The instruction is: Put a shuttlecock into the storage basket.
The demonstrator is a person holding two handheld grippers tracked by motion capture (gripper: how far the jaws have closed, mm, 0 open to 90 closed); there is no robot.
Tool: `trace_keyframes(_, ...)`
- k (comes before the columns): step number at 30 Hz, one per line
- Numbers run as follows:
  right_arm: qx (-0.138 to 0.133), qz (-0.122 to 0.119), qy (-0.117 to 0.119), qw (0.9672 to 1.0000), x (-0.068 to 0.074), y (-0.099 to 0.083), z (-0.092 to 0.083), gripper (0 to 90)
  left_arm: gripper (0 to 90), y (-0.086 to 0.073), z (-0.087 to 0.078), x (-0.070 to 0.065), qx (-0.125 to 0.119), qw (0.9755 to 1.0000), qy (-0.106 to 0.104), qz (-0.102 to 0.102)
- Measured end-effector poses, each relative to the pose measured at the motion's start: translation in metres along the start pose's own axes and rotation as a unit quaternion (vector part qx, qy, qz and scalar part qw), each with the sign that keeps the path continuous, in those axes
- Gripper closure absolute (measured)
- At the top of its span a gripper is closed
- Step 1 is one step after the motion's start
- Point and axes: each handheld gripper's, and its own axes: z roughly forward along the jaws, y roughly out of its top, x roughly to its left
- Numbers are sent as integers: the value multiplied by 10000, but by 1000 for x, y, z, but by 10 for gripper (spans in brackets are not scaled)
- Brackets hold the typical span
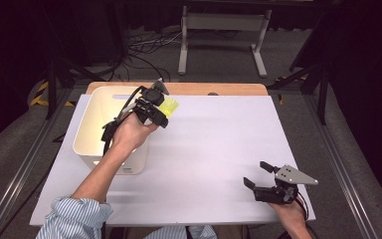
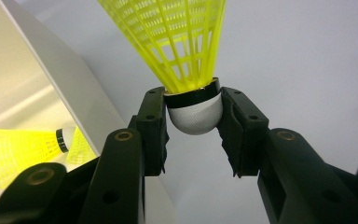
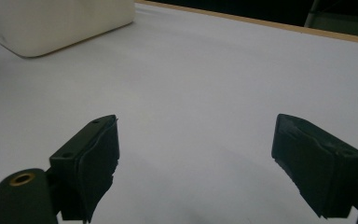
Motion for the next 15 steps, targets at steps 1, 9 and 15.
trace_keyframes(1,-1,-1,0,10000,0,0,0,155,634,0,0,0,-4,10000,-6,-7)
trace_keyframes(9,-1,1,3,10000,0,0,0,154,634,-2,-4,4,-15,10000,24,-41)
trace_keyframes(15,4,-1,1,10000,0,0,0,154,634,-3,-5,6,-5,10000,29,-48)
